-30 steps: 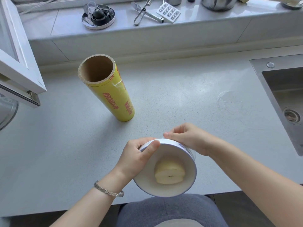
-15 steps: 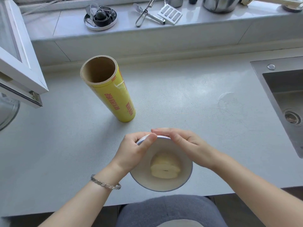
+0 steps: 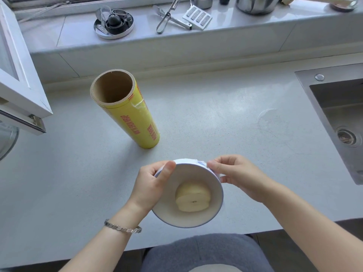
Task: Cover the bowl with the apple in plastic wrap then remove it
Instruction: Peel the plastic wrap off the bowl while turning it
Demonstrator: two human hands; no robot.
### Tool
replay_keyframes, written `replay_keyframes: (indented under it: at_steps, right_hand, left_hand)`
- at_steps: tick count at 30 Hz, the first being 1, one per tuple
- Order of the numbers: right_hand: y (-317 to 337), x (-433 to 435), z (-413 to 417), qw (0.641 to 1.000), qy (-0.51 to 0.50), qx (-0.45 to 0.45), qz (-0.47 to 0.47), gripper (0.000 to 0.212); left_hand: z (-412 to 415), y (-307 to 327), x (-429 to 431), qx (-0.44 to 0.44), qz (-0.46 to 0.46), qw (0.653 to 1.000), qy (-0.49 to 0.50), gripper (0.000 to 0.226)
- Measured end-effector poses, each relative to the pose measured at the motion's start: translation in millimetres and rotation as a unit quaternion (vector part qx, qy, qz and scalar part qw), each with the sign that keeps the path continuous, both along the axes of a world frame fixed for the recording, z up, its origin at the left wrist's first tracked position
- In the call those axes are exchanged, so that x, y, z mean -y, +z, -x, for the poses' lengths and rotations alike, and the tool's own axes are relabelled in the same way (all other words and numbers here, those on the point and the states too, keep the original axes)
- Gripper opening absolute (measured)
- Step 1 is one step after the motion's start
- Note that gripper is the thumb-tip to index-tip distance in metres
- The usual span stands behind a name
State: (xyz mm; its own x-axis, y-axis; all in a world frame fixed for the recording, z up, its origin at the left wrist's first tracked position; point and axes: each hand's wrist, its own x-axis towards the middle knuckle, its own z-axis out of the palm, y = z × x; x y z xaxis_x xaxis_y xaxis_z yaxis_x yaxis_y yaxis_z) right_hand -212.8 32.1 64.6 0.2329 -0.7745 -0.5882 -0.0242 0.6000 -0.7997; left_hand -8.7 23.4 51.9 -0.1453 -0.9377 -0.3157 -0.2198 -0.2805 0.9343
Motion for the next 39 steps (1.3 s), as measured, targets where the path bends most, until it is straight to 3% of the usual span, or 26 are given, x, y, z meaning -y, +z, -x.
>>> replay_keyframes:
  at_steps: [4, 7, 15, 19, 23, 29, 32, 35, 39]
  right_hand:
    - [-7.4, 5.7, -1.1, 0.996, -0.083, 0.012, -0.03, 0.022]
    - [-14.1, 7.8, -2.0, 0.99, -0.137, -0.039, -0.024, 0.022]
    - [-23.7, 7.1, -22.9, 0.993, -0.077, -0.075, -0.047, 0.027]
    - [-22.9, 3.7, -23.0, 0.992, -0.043, -0.018, -0.114, 0.012]
    - [-24.8, 0.2, -20.0, 0.986, -0.09, 0.019, -0.14, 0.012]
    - [-20.6, -5.5, -9.1, 0.992, -0.104, -0.016, -0.074, 0.006]
    - [-9.5, -11.3, -1.6, 0.993, -0.113, -0.012, -0.018, 0.022]
    - [5.6, -22.1, 0.5, 0.998, -0.038, -0.003, 0.054, 0.039]
    - [6.7, -29.6, -4.8, 0.994, 0.033, -0.026, 0.1, 0.023]
  left_hand:
    - [-3.6, -4.0, -2.1, -0.019, 0.0, 1.0, -0.013, 0.038]
    - [-5.4, -4.7, -3.8, -0.026, 0.009, 0.999, -0.02, 0.03]
    - [-4.5, 0.7, -1.6, -0.056, 0.037, 0.998, -0.002, 0.046]
    - [-3.8, 2.7, 0.1, -0.071, 0.042, 0.997, -0.007, 0.054]
    - [-3.5, -0.1, -2.6, -0.079, 0.041, 0.996, -0.017, 0.056]
    - [-5.1, -4.6, -5.1, -0.068, 0.044, 0.997, -0.015, 0.052]
    - [-7.6, -6.2, -2.9, -0.06, 0.043, 0.997, 0.0, 0.054]
    - [-10.1, -7.6, -1.5, -0.054, 0.042, 0.998, 0.013, 0.056]
    - [-8.8, -4.9, -2.5, -0.054, 0.05, 0.997, 0.021, 0.052]
